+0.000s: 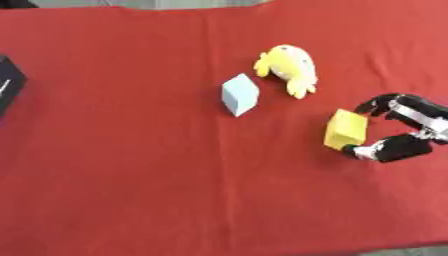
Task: Pick up the objects with one hand, pass them to the other hand, and then place them into the box on the other side of the table.
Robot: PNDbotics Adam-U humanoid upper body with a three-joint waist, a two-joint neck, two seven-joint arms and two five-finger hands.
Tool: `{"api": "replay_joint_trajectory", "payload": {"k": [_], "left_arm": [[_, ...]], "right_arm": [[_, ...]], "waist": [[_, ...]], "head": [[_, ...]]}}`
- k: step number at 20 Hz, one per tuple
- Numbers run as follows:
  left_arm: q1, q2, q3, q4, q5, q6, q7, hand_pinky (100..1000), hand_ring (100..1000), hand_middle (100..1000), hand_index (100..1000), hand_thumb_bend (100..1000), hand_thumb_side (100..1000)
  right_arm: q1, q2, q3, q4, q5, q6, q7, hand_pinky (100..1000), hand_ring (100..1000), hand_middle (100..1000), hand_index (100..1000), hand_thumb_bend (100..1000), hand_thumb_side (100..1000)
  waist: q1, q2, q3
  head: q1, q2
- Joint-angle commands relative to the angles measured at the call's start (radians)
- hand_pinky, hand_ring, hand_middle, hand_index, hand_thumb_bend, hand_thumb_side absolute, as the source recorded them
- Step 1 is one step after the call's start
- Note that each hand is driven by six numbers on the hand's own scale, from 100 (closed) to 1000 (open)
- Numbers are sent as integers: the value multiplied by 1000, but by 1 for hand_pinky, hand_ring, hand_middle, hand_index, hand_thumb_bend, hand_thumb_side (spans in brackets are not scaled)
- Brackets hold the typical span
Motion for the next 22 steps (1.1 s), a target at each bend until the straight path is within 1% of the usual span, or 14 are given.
{"api": "replay_joint_trajectory", "payload": {"k": [1, 3, 5, 7, 8, 13, 18, 21, 22], "left_arm": [[-15, 19, 4, -13, 2, -1, -3, 920, 793, 835, 816, 147, 794], [-15, 19, 4, -13, 2, -1, -3, 920, 793, 836, 816, 147, 794], [-16, 18, 4, -13, 3, -1, -3, 920, 793, 836, 816, 148, 794], [-16, 17, 4, -13, 3, -1, -4, 921, 793, 836, 816, 147, 794], [-17, 17, 4, -13, 3, 0, -4, 921, 793, 836, 816, 147, 794], [-17, 16, 3, -13, 4, 0, -4, 923, 793, 835, 816, 148, 795], [-17, 16, 4, -14, 4, 0, -5, 924, 793, 835, 816, 147, 793], [-15, 16, 5, -13, 5, 0, -4, 924, 793, 835, 816, 148, 794], [-15, 15, 5, -13, 5, 0, -4, 925, 793, 835, 816, 148, 794]], "right_arm": [[-10, -15, -4, -12, -15, 14, -9, 836, 837, 778, 801, 478, 345], [-10, -13, 0, -12, -19, 19, -9, 837, 835, 769, 791, 461, 294], [-12, -10, 4, -12, -20, 23, -8, 837, 832, 764, 785, 460, 294], [-16, -6, 9, -12, -21, 23, -8, 832, 818, 739, 753, 461, 284], [-18, -5, 11, -12, -21, 23, -7, 832, 818, 739, 753, 461, 284], [-26, 4, 18, -12, -26, 27, -14, 827, 778, 671, 678, 456, 246], [-34, 12, 22, -12, -20, 15, -12, 826, 752, 639, 645, 456, 242], [-36, 14, 23, -12, -26, 13, -14, 823, 739, 618, 621, 442, 196], [-37, 15, 21, -12, -30, 13, -19, 811, 723, 604, 603, 431, 155]], "waist": [[14, 3, 2], [14, 4, 3], [14, 5, 4], [14, 6, 5], [14, 6, 6], [14, 7, 6], [14, 7, 7], [14, 6, 7], [13, 6, 7]], "head": [[-3, -2], [-3, -2], [-3, -2], [-3, -2], [-3, -2], [-2, -2], [0, -2], [-1, -2], [0, -2]]}}
